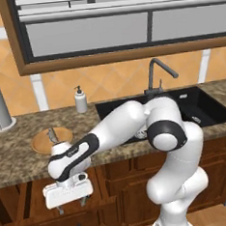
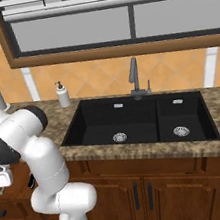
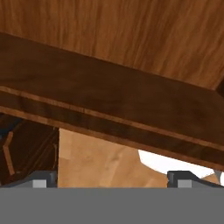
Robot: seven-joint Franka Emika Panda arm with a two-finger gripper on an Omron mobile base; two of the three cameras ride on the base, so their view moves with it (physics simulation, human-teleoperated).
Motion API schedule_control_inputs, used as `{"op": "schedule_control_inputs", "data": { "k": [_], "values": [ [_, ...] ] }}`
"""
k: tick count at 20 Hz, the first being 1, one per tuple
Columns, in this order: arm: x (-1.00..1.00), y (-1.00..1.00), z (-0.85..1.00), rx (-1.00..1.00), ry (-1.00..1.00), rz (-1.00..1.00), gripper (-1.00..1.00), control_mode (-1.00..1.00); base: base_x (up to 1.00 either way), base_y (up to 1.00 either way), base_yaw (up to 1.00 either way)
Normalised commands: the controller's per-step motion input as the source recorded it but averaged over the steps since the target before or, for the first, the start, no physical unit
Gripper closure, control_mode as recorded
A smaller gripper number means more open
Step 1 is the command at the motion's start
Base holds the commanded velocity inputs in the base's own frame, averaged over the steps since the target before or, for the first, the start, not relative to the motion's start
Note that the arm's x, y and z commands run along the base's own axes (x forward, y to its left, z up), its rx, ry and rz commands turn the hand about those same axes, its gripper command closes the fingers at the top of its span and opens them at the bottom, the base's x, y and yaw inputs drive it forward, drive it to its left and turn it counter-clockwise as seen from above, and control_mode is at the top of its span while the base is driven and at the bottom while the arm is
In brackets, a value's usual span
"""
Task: Pick up the knife from the drawer and place it on the cutting board. Then place the meat from the plate to the cutting board.
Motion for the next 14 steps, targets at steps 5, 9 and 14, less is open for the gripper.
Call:
{"op": "schedule_control_inputs", "data": {
  "k": [5, 9, 14],
  "values": [
    [0.02, 0.0, 0.06, -0.04, -0.08, -0.02, -1.0, -1.0, 0.0, 0.0, 0.0],
    [0.35, 0.0, 0.0, -0.03, -0.1, -0.02, -1.0, -1.0, 0.0, 0.0, 0.0],
    [0.49, 0.0, -0.01, 0.0, -0.06, -0.02, -1.0, -1.0, 0.0, 0.0, 0.0]
  ]
}}
